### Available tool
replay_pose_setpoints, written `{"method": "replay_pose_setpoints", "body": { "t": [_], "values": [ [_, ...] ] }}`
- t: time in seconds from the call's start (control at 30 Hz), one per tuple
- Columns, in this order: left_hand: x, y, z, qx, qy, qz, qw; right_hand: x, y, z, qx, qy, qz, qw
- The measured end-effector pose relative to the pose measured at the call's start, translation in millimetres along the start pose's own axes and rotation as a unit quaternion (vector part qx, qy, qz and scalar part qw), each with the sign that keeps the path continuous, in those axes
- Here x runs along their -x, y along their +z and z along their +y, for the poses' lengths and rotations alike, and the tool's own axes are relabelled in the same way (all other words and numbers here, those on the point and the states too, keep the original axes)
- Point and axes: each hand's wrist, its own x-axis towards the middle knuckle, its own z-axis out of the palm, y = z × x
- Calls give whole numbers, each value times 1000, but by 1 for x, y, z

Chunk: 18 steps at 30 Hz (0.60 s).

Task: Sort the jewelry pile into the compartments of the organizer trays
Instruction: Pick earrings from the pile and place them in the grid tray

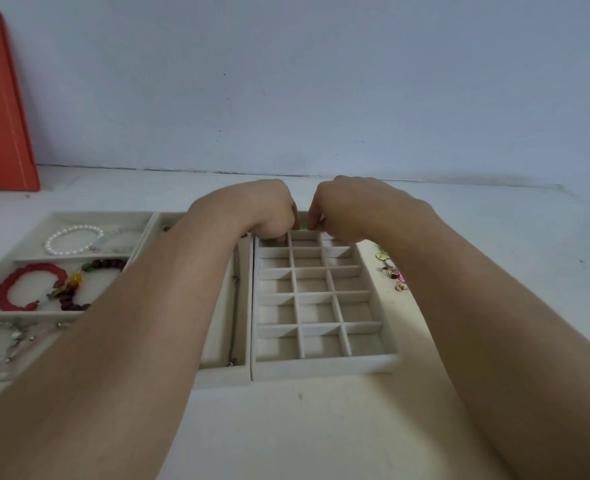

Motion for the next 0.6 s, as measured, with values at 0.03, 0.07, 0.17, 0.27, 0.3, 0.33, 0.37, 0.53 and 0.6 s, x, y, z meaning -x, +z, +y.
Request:
{"method": "replay_pose_setpoints", "body": {
  "t": [0.03,0.07,0.17,0.27,0.3,0.33,0.37,0.53,0.6],
  "values": [
    [-1,0,0,7,-2,2,1000,0,0,-1,2,-1,-1,1000],
    [-1,1,-1,11,-2,4,1000,0,0,-1,-1,-1,1,1000],
    [-2,1,-2,13,-6,8,1000,-1,-2,1,-30,5,7,1000],
    [-3,1,-2,11,-11,16,1000,-2,-3,2,-44,6,-8,999],
    [-3,1,-1,15,-13,23,1000,-1,-6,3,-51,2,-7,999],
    [-3,0,1,24,-12,34,999,2,-12,7,-62,0,5,998],
    [-3,0,1,36,-10,47,998,6,-20,12,-80,1,27,996],
    [-7,4,6,139,28,95,985,40,-48,58,-188,43,110,975],
    [-8,7,10,154,42,95,983,50,-40,70,-180,65,73,979]
  ]
}}
